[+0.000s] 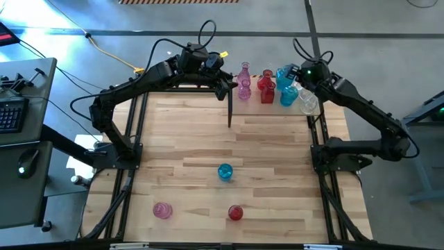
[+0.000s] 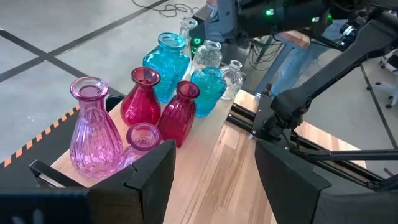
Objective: Sort vases onto shelf
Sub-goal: Adjust the vases on the shelf
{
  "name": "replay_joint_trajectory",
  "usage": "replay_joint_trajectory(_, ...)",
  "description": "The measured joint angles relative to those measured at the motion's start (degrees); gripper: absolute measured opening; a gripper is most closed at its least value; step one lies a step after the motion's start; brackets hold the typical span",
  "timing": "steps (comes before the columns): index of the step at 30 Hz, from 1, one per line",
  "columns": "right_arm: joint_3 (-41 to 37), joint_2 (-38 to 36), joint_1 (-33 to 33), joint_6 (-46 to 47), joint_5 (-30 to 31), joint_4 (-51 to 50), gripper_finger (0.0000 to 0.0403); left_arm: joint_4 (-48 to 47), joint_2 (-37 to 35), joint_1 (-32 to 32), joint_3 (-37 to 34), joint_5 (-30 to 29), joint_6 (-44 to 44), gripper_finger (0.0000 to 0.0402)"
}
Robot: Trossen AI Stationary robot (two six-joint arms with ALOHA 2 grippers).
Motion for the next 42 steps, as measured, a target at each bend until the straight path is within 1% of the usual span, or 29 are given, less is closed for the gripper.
replay_joint_trajectory(10, 0.0, 0.0, -3.3, -0.6, -1.8, 0.0, 0.0000, 0.0, 0.0, 0.0, 0.0, 0.0, 0.0, 0.0211)
replay_joint_trajectory(22, 0.0, 0.0, -3.6, -1.1, -2.0, 0.0, 0.0000, 0.0, 0.0, 0.0, 0.0, 0.0, 0.0, 0.0211)
replay_joint_trajectory(42, 0.0, 0.0, -4.1, 0.0, 1.0, -2.2, 0.0000, 0.0, 0.0, 0.0, 0.0, 0.0, 0.0, 0.0211)
